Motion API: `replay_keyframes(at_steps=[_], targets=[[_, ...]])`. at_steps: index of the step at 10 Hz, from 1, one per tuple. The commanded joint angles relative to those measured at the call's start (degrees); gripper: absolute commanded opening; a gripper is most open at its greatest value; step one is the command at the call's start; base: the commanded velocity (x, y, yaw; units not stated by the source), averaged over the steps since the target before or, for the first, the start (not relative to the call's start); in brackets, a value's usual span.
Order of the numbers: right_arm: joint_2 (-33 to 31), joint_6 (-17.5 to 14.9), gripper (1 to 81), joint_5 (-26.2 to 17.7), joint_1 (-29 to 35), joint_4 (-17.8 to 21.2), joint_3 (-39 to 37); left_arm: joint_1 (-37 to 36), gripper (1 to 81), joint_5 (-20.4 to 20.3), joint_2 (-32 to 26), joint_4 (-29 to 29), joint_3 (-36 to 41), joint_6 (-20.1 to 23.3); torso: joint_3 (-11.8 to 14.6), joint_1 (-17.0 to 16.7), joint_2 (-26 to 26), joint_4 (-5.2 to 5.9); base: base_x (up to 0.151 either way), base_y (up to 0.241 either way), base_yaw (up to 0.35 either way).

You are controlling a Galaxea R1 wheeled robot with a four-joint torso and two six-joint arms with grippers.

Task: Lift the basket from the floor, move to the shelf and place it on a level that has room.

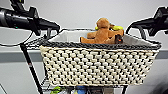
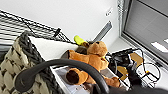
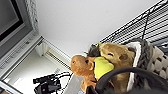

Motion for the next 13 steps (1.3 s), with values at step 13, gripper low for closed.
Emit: replay_keyframes(at_steps=[13], targets=[[15.06, 0.62, 1.0, -2.42, 15.41, 0.23, -25.22, -13.98, 1.0, 0.85, 16.02, -2.63, -23.88, 1.02, 0.00, 0.02, 0.02, 0.00, 0.000, 0.000, 0.000]])
